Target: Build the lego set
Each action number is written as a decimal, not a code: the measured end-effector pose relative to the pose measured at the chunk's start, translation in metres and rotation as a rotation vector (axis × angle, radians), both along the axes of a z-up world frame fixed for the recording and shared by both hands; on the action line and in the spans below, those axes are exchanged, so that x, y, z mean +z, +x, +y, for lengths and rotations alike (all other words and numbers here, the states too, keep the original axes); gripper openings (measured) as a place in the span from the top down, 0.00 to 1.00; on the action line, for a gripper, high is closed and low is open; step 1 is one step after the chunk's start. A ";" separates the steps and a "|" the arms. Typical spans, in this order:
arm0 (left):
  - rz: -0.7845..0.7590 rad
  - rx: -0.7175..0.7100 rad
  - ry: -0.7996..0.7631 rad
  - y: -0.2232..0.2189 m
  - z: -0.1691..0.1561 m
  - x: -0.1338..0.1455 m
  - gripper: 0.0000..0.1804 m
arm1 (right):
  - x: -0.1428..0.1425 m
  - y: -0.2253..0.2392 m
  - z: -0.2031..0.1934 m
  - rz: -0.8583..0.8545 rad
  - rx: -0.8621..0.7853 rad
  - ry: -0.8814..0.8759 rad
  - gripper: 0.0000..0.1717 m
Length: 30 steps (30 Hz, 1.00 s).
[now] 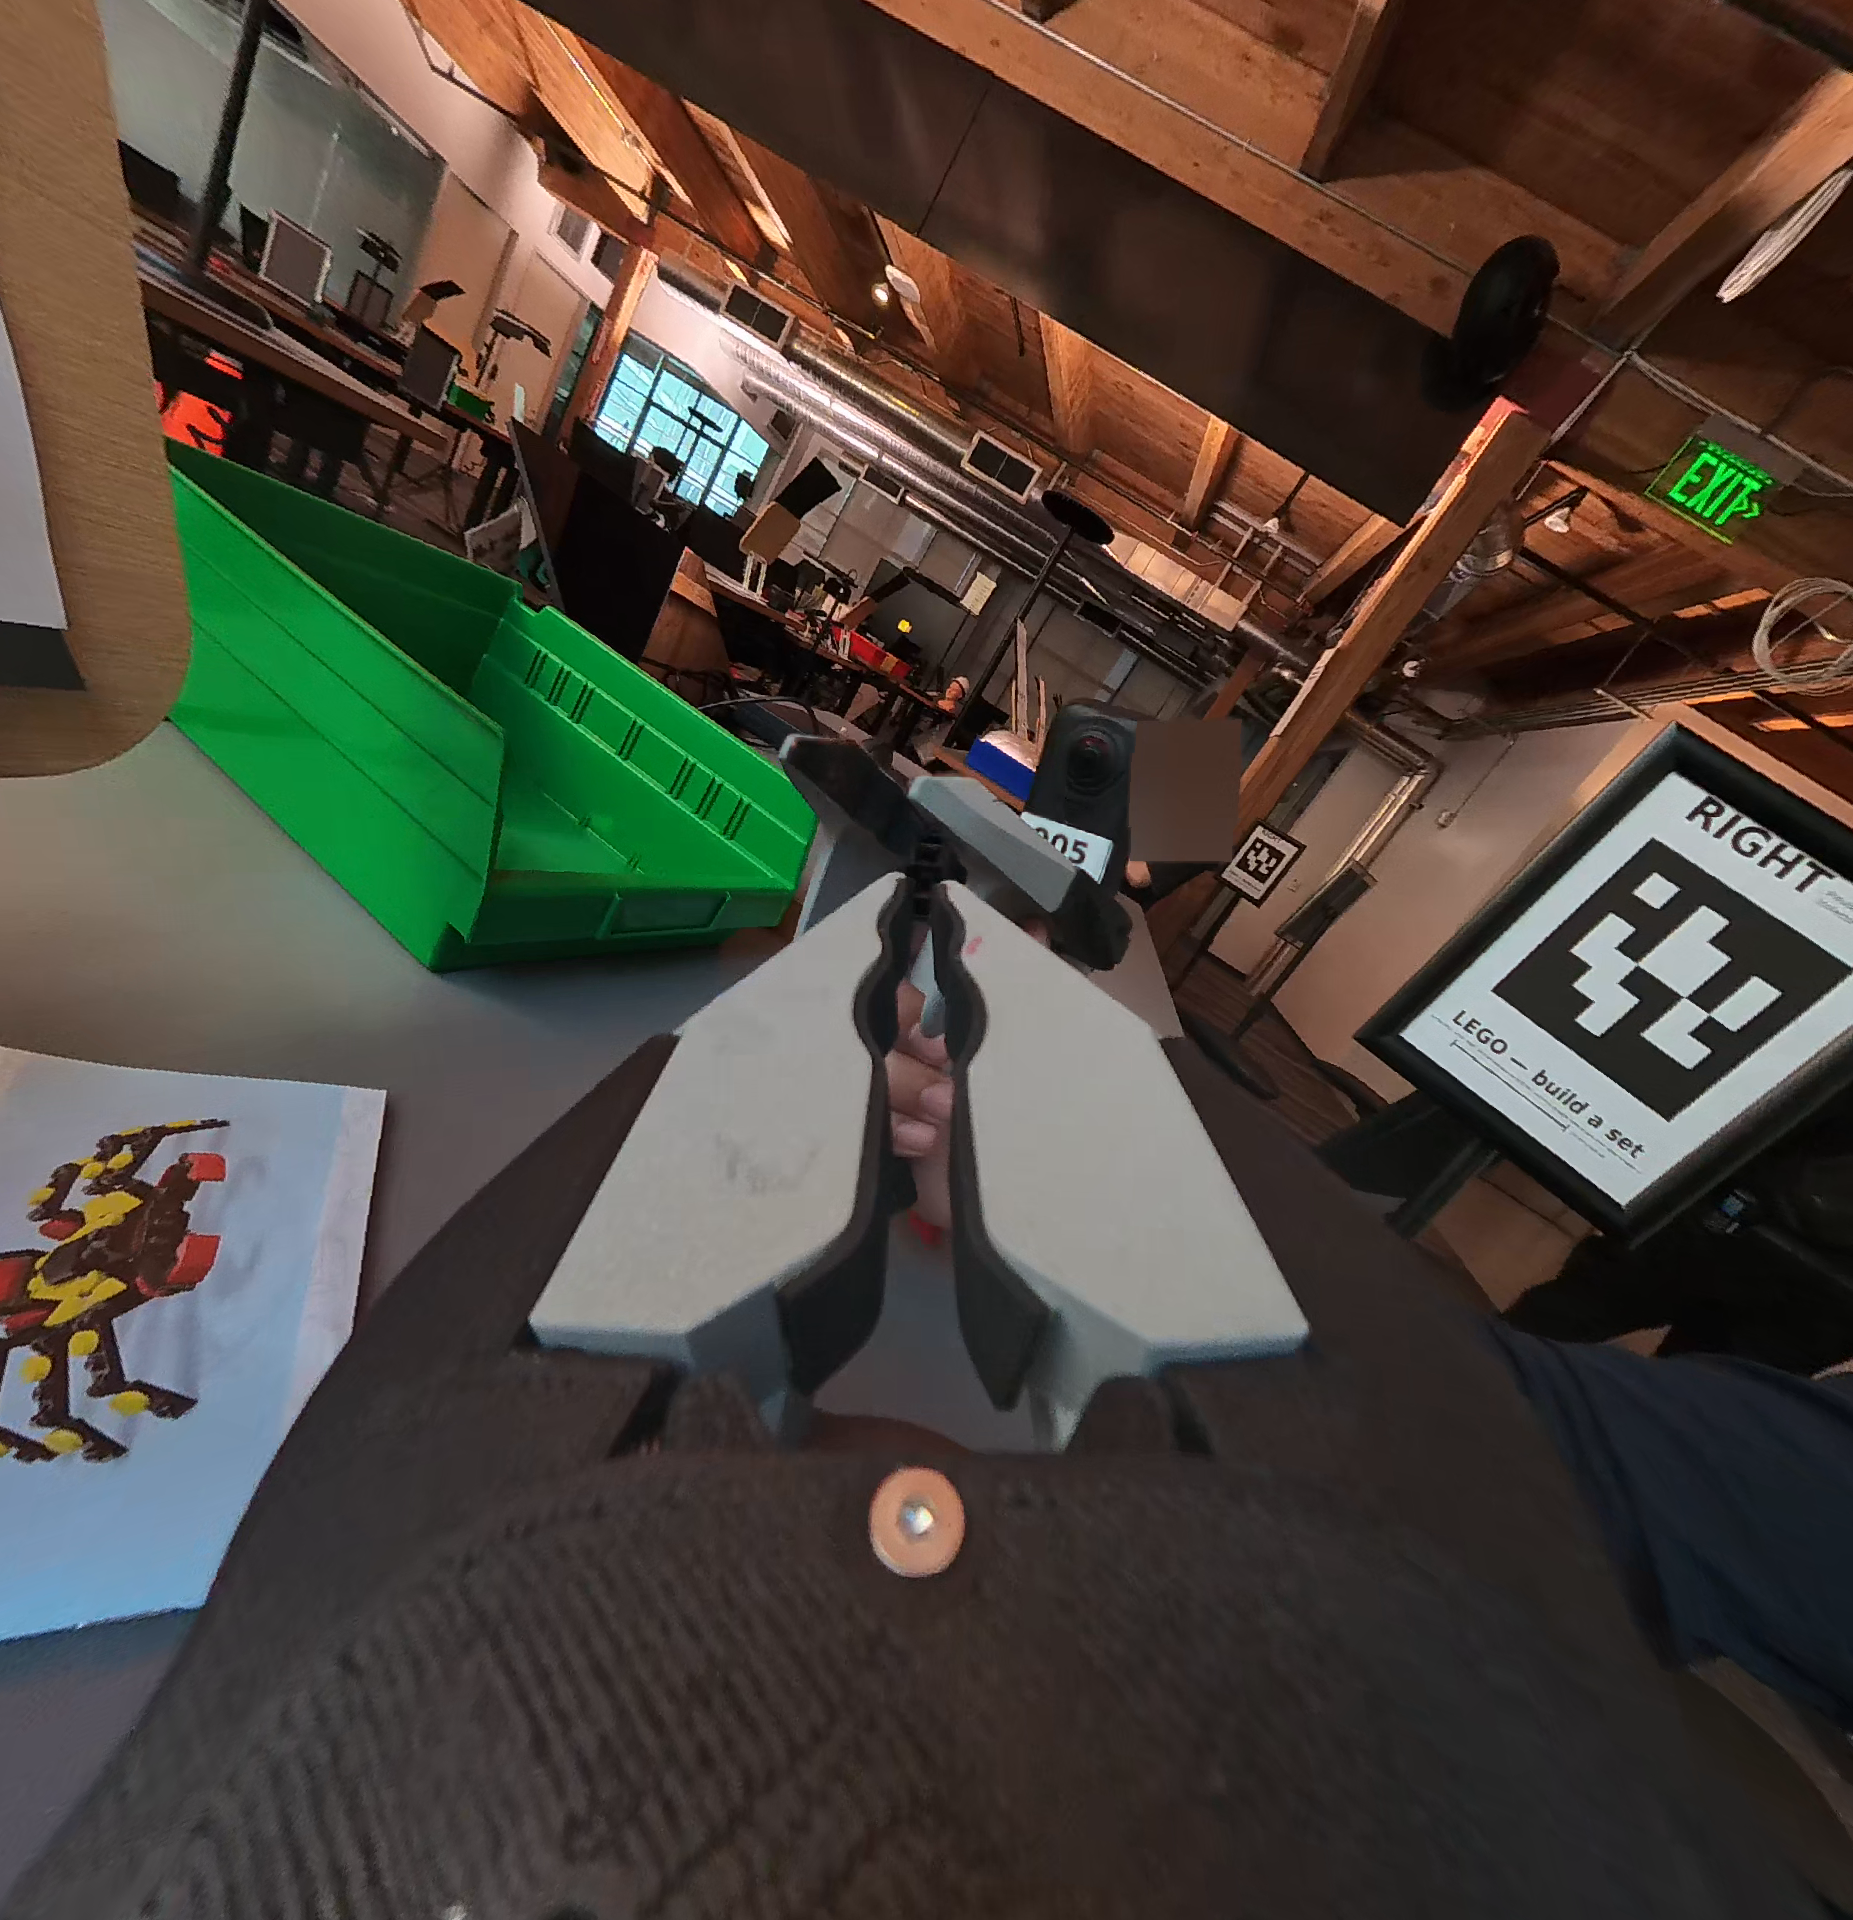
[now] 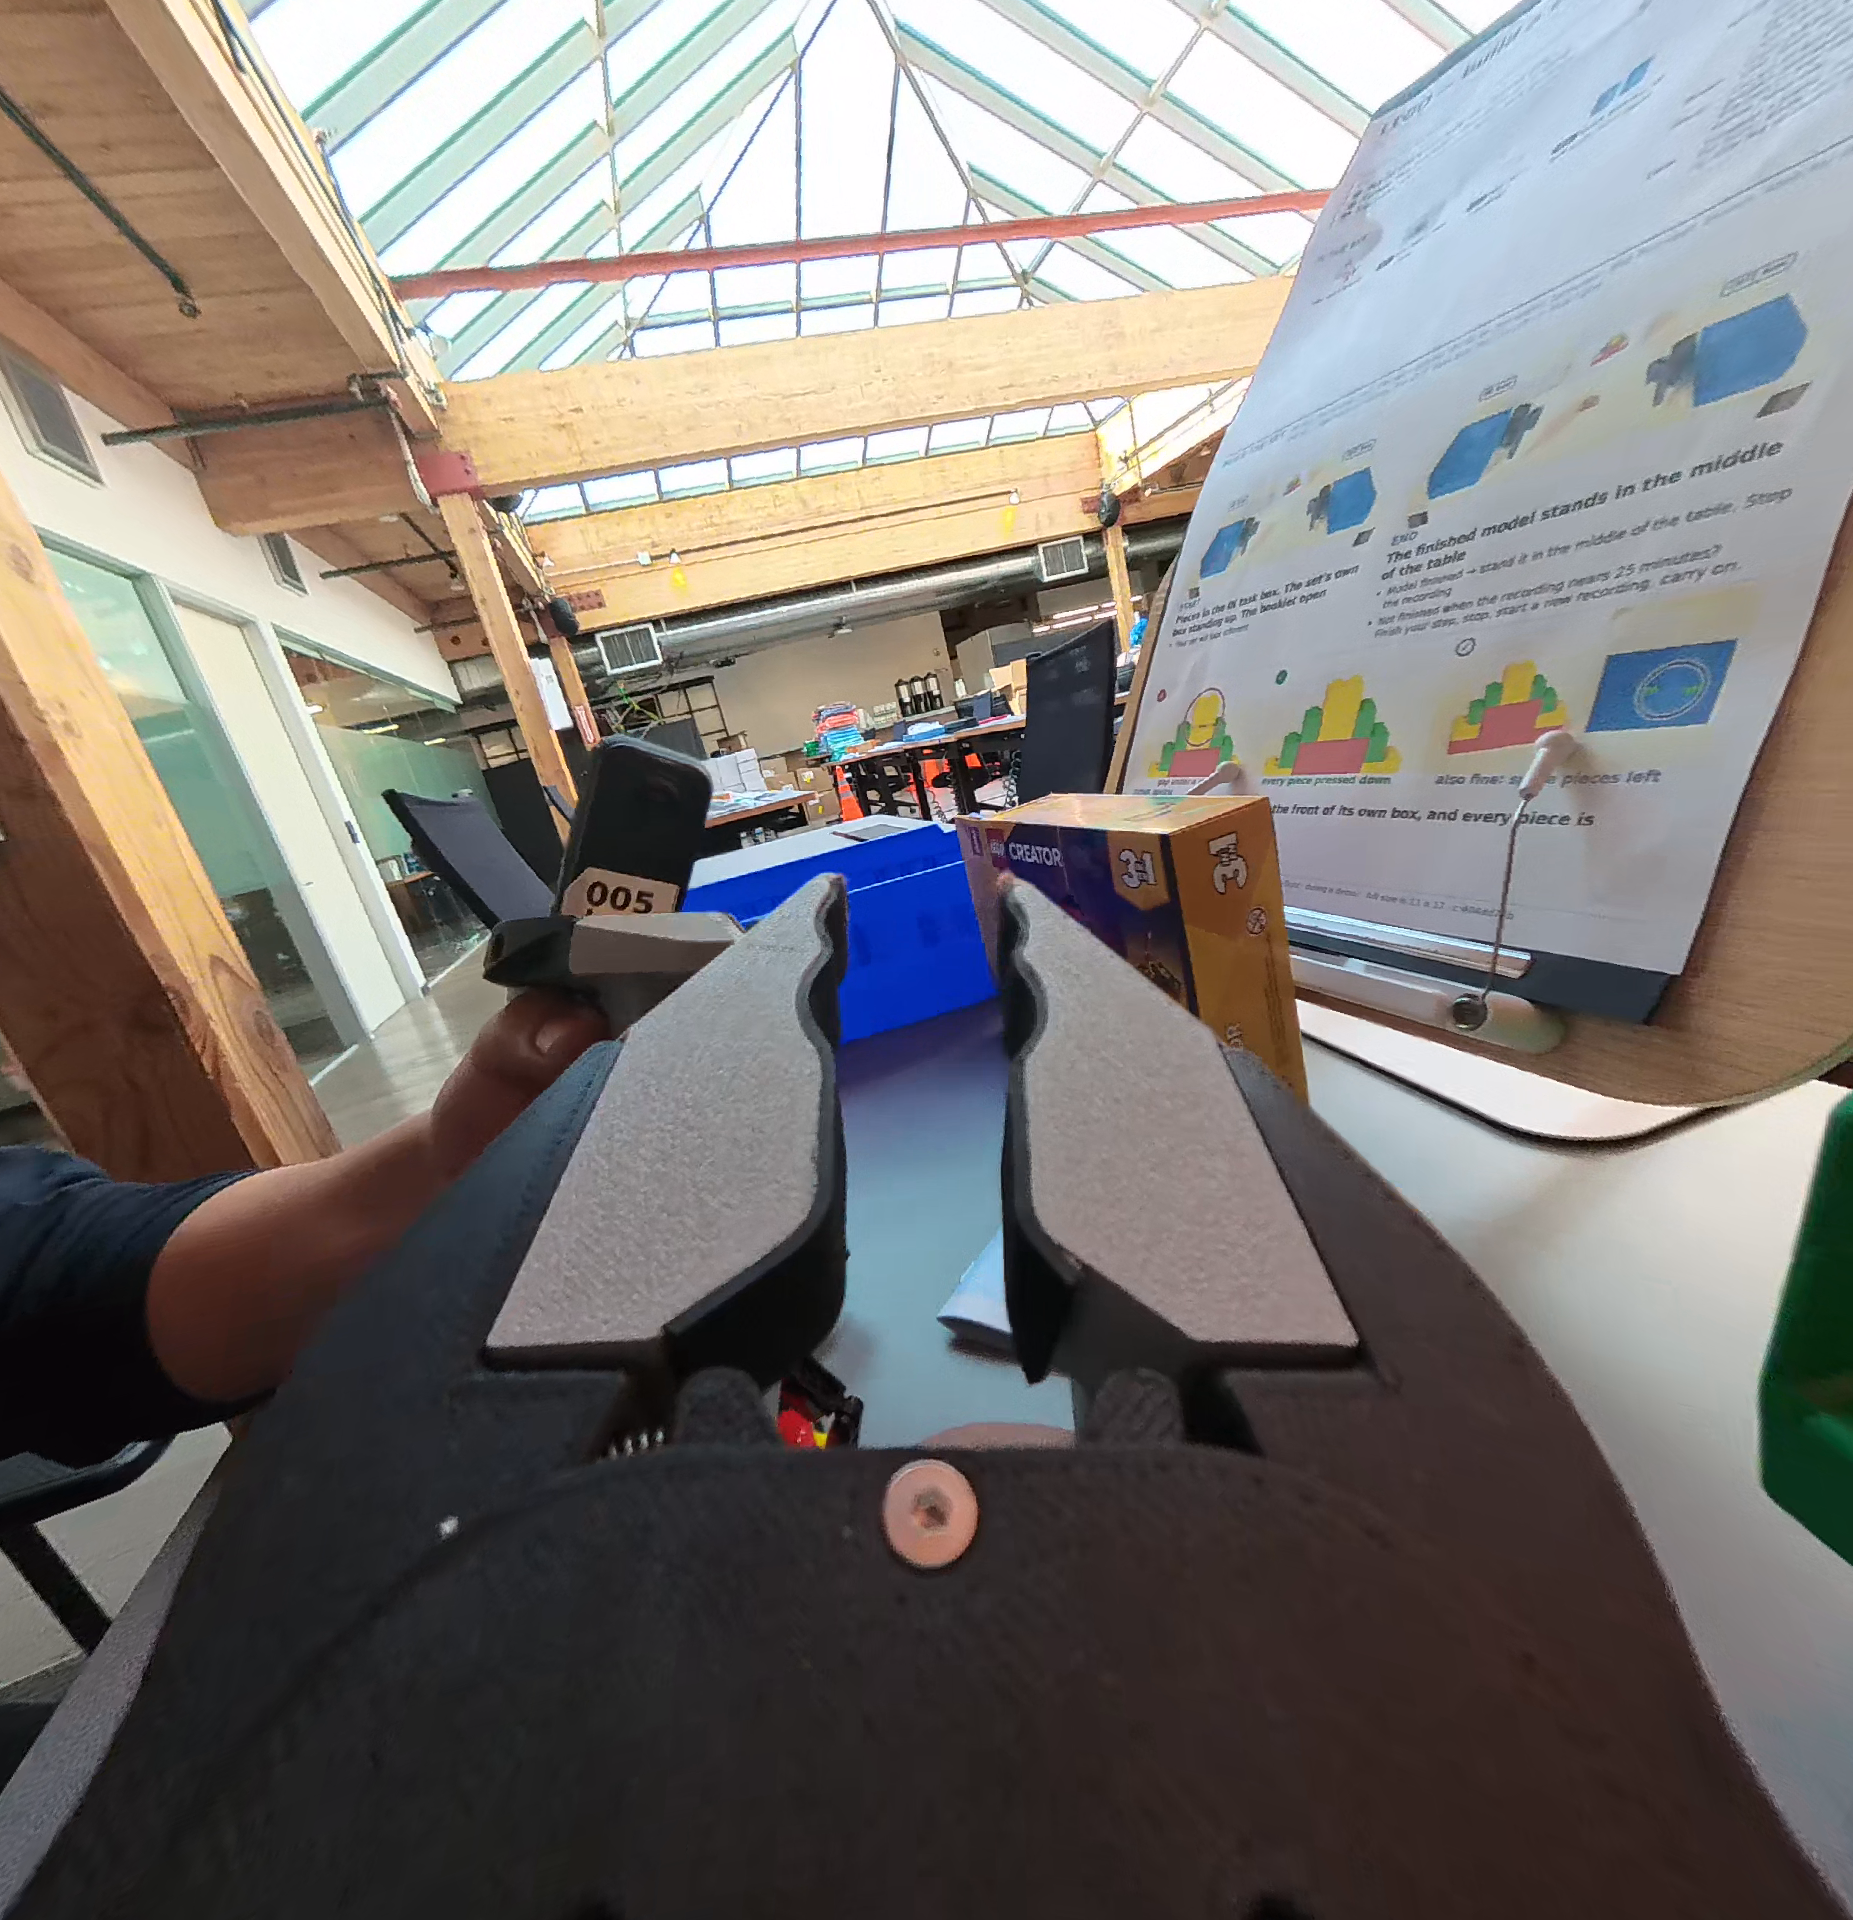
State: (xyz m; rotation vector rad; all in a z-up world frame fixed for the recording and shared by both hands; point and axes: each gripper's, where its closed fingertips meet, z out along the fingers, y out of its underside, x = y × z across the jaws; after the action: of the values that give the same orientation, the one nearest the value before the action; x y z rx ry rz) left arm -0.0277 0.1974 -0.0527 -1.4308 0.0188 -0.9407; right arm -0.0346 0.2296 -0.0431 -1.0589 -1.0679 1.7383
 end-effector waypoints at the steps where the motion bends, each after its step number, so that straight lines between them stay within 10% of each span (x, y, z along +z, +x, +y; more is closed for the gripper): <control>1: 0.001 0.006 0.004 0.001 0.000 0.001 1.00 | 0.001 0.001 0.002 0.006 -0.004 -0.008 0.86; 30: 0.088 0.057 0.001 -0.001 0.004 -0.006 1.00 | 0.002 -0.001 -0.023 -0.022 0.146 -0.017 0.84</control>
State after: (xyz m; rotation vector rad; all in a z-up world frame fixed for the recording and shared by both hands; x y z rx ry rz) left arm -0.0290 0.2012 -0.0585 -1.4639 0.0430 -0.8307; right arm -0.0355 0.2067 -0.0407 -1.0338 -1.1714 1.8579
